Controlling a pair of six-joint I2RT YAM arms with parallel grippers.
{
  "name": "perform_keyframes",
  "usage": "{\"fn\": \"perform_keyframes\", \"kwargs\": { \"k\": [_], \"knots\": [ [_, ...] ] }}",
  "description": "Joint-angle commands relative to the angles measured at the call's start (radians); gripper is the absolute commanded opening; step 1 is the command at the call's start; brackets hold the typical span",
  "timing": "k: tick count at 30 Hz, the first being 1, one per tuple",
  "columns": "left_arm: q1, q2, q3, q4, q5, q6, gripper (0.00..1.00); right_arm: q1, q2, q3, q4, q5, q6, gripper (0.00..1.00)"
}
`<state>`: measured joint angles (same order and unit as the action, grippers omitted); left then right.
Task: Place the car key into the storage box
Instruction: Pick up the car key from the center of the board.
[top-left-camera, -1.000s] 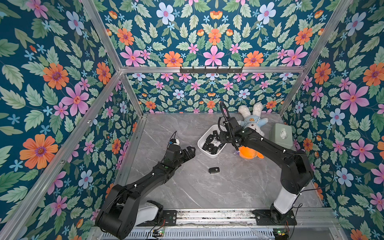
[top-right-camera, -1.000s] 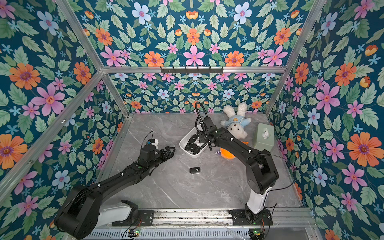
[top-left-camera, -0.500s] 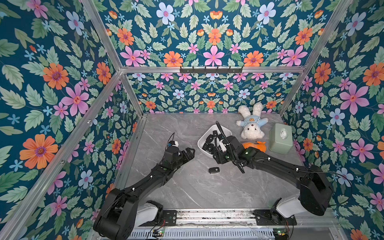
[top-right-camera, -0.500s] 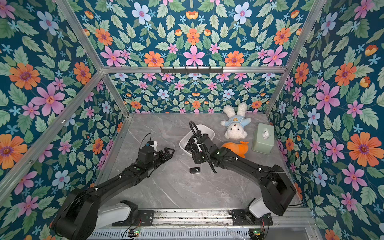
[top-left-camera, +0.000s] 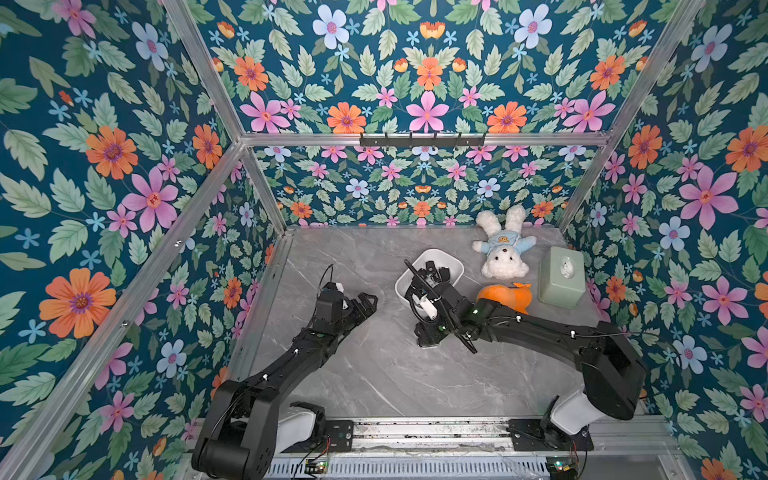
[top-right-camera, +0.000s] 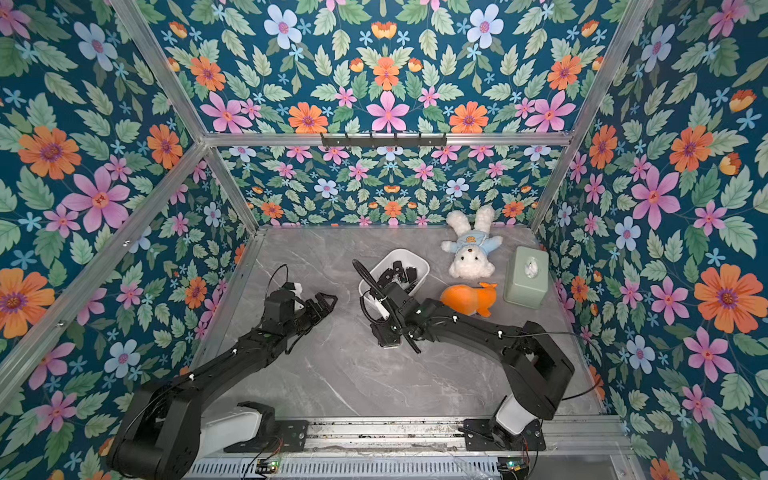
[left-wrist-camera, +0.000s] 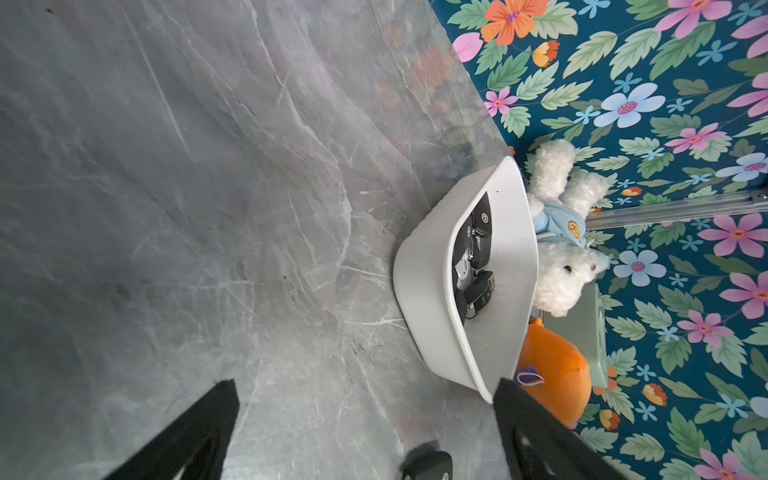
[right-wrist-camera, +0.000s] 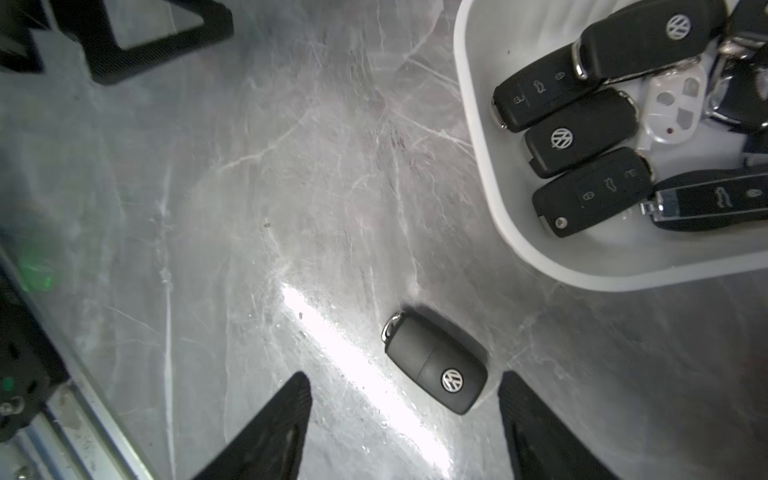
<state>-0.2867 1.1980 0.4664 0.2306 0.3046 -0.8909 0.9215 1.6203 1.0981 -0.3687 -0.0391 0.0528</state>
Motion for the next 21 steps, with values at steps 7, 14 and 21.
{"fn": "perform_keyframes", "kwargs": {
  "k": [7,14,21],
  "knots": [
    [0.011,-0.017,-0.025,0.013,0.026,-0.008,1.00,0.046,0.161,0.085,-0.184,0.091,-0.165,0.74],
    [0.020,-0.018,-0.037,0.021,0.030,-0.008,1.00,0.048,0.208,0.123,-0.218,0.120,-0.192,0.74],
    [0.028,-0.011,-0.046,0.033,0.039,-0.008,1.00,0.048,0.252,0.126,-0.223,0.137,-0.202,0.74]
  ]
}}
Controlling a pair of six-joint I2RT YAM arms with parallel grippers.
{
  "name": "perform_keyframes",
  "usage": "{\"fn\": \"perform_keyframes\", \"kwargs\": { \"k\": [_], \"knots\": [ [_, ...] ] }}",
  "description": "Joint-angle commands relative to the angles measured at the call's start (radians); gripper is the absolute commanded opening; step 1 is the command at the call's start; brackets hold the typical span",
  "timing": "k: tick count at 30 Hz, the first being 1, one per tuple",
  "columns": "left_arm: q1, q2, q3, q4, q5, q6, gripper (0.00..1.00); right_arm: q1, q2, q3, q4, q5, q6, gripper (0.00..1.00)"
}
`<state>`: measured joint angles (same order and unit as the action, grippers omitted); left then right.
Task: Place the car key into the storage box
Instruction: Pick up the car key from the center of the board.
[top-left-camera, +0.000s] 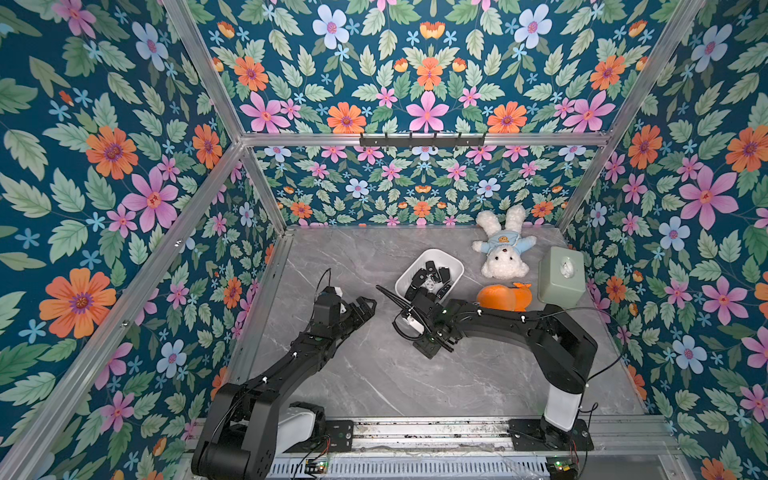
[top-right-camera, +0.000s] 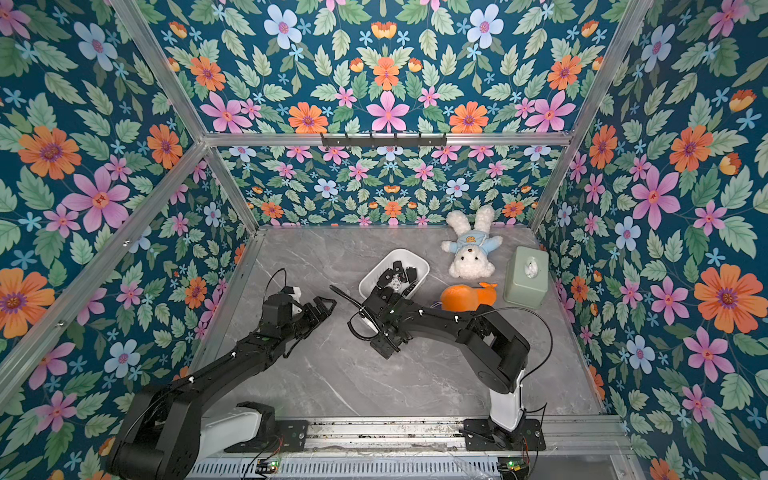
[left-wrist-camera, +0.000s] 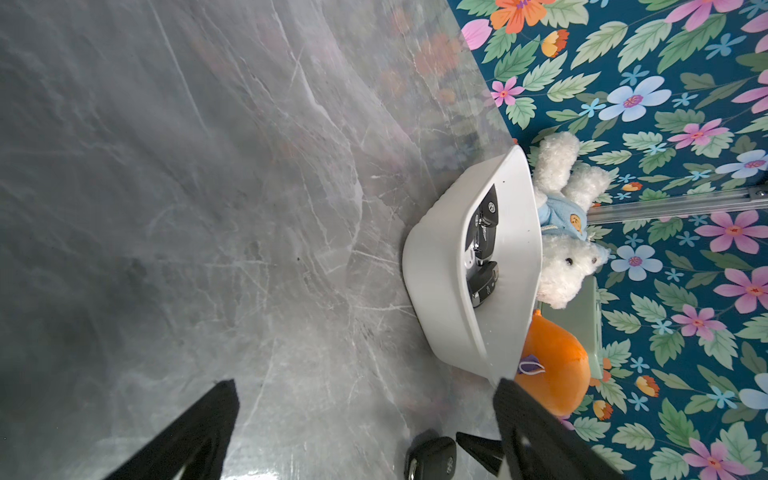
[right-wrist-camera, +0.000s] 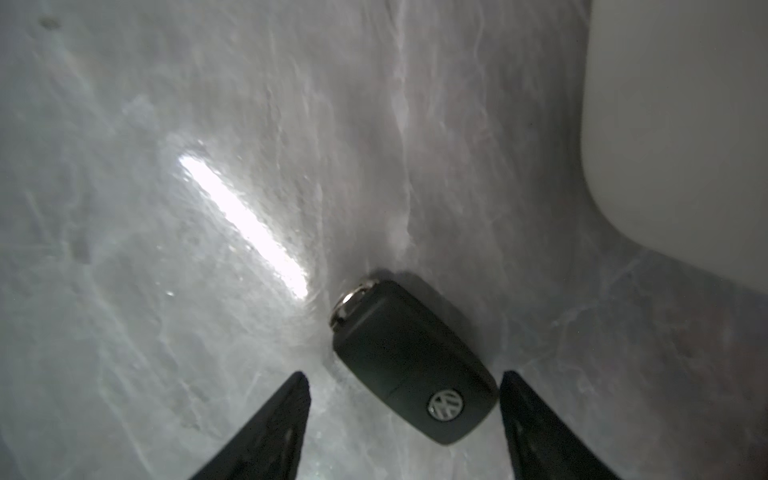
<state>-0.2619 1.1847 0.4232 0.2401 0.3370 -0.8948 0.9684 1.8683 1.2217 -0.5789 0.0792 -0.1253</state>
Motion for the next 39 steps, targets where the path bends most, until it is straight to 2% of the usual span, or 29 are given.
{"fn": "perform_keyframes", "kwargs": {
  "k": [1,12,17,28,39],
  "knots": [
    [0.003,0.003,-0.003,0.025,0.008,-0.004,1.00,0.001,0.008,0.002,-0.009,0.022,-0.025,0.74],
    [0.012,0.000,-0.007,0.030,0.013,-0.009,0.99,0.001,0.051,-0.003,0.007,0.029,-0.024,0.72],
    [0.012,0.000,-0.006,0.031,0.012,-0.012,1.00,0.001,0.051,-0.013,0.016,0.028,-0.020,0.56],
    [0.017,0.000,-0.006,0.031,0.006,-0.015,1.00,0.001,0.026,-0.023,0.029,0.013,-0.011,0.34],
    [0.029,-0.009,-0.009,0.031,0.006,-0.012,1.00,-0.002,-0.108,-0.018,0.113,-0.019,0.006,0.31]
  ]
}}
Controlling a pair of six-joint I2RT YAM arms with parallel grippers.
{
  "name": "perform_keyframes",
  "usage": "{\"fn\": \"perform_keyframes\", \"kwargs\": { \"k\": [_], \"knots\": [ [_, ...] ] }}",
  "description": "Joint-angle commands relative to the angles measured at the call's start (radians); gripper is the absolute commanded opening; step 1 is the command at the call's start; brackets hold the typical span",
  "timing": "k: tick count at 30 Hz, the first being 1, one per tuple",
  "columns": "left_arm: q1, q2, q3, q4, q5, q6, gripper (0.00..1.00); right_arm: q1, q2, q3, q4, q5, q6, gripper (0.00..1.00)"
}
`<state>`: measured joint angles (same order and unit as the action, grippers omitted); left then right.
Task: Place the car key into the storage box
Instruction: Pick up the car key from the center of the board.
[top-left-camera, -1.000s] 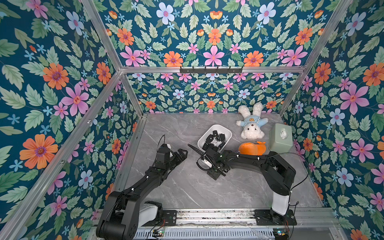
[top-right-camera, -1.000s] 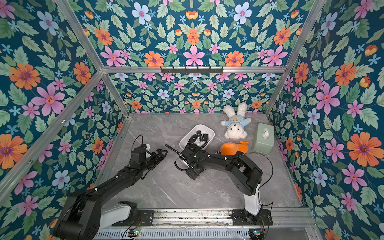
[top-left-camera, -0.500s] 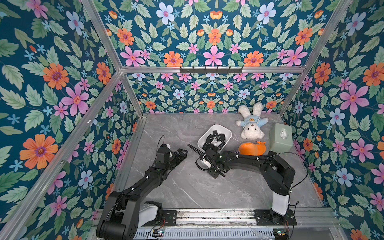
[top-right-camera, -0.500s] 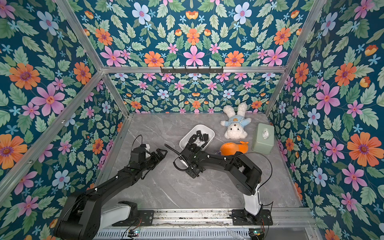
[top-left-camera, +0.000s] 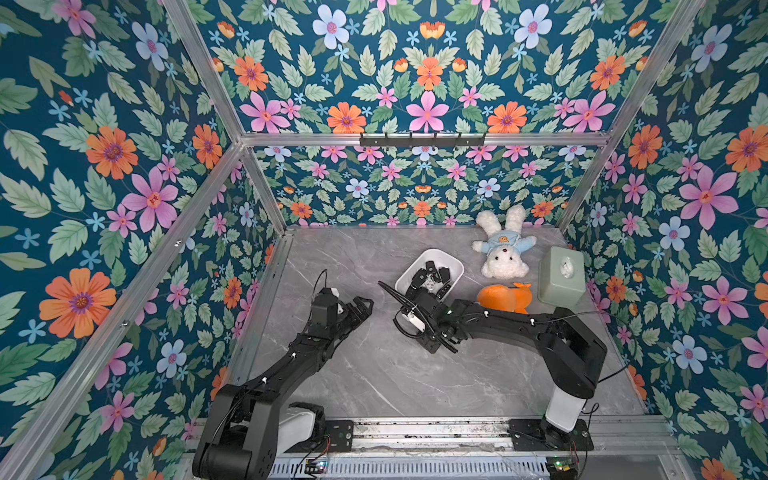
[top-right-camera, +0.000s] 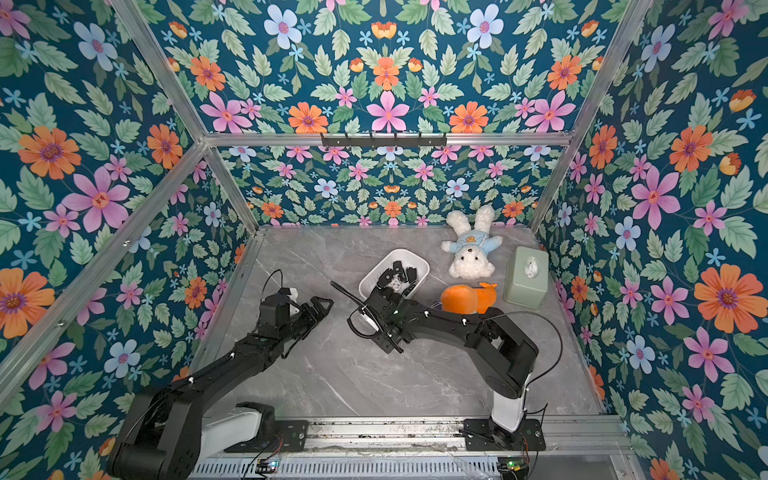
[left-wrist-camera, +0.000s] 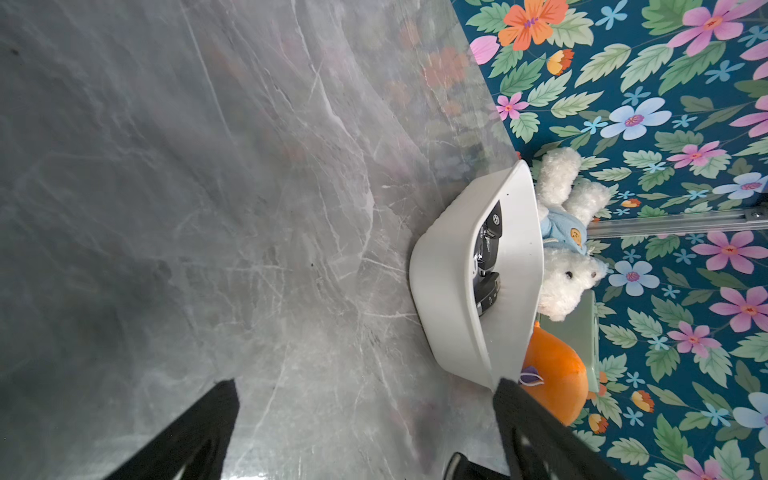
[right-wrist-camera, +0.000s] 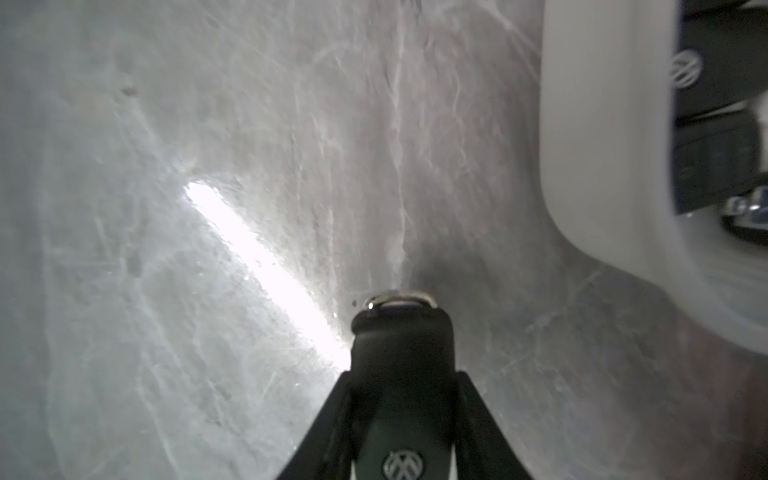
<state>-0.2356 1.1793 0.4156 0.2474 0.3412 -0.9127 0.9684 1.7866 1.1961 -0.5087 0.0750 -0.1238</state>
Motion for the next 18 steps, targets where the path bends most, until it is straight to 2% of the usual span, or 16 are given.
{"fn": "perform_keyframes", "kwargs": {
  "k": [1,9,18],
  "knots": [
    [0.004,-0.004,-0.001,0.025,0.003,0.006,1.00,-0.006,-0.039,0.012,0.054,-0.016,0.007,0.31],
    [0.007,0.010,-0.023,0.179,0.067,-0.056,1.00,-0.061,-0.120,0.023,0.161,0.002,0.042,0.30],
    [0.002,0.136,0.018,0.399,0.163,-0.145,1.00,-0.132,-0.070,0.096,0.198,0.102,0.107,0.30]
  ]
}}
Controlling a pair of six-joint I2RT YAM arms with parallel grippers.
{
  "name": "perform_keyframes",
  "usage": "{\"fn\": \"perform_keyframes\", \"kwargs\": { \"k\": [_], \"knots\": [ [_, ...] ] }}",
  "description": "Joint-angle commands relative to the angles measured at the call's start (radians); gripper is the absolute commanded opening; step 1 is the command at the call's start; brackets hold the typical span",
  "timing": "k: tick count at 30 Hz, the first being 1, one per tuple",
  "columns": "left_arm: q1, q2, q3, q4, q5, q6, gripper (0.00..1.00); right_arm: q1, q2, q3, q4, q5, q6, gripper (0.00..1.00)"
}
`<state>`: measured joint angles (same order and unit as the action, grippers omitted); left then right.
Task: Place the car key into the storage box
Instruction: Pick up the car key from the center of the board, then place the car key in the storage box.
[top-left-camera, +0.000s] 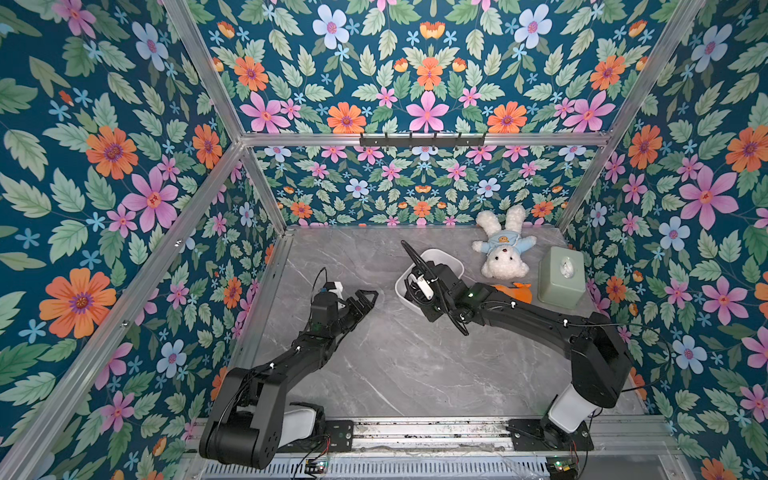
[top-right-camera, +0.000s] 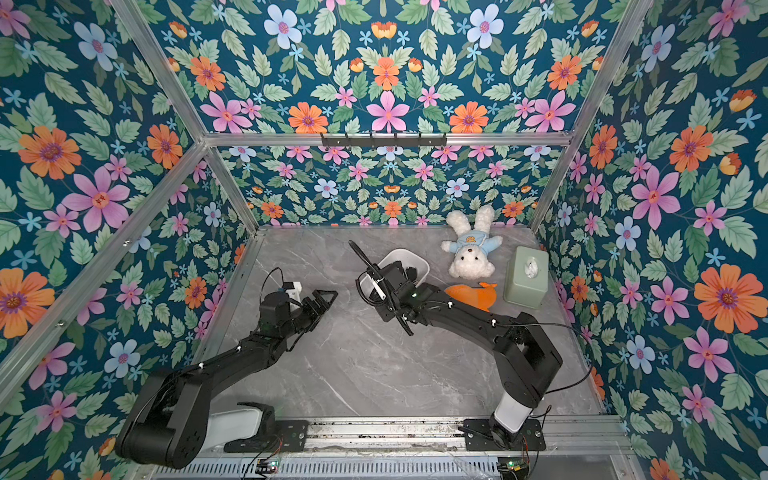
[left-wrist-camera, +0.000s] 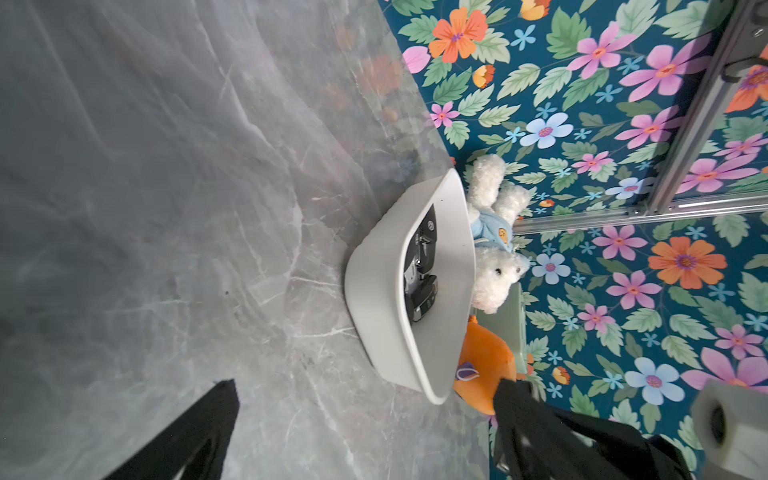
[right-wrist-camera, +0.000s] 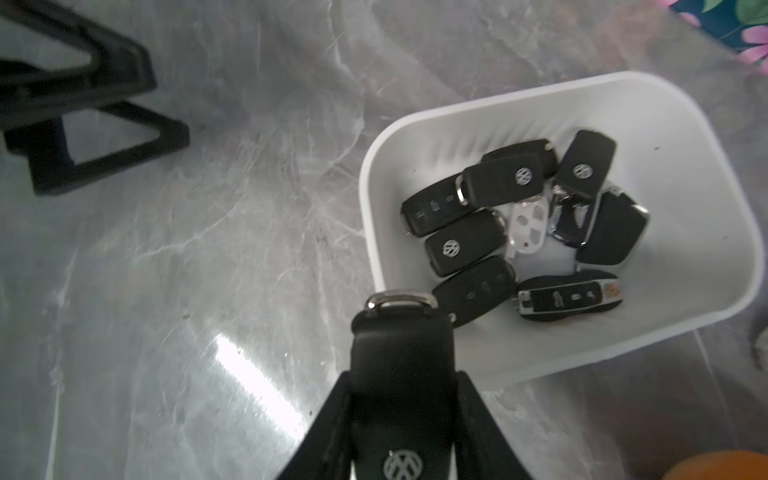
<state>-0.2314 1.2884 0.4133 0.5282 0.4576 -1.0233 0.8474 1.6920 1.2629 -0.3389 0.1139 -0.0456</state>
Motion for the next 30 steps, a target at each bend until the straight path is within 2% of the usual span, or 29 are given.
{"fn": "perform_keyframes", "kwargs": {
  "k": [1,8,12,24,30],
  "knots": [
    [-0.005,0.047,0.033,0.129,0.053,-0.042,1.00,-0.015,0.046,0.046,0.018,0.084,0.038,0.30],
    [-0.063,0.209,0.171,0.139,0.109,-0.067,1.00,-0.044,0.194,0.183,-0.064,0.160,0.117,0.29],
    [-0.104,0.272,0.203,0.168,0.111,-0.085,1.00,-0.074,0.253,0.234,-0.094,0.164,0.172,0.29],
    [-0.149,0.321,0.193,0.204,0.058,-0.115,1.00,-0.147,0.370,0.302,-0.083,0.060,0.285,0.30],
    [-0.151,0.315,0.194,0.200,0.052,-0.115,1.00,-0.148,0.422,0.345,-0.091,0.078,0.290,0.31]
  ]
}}
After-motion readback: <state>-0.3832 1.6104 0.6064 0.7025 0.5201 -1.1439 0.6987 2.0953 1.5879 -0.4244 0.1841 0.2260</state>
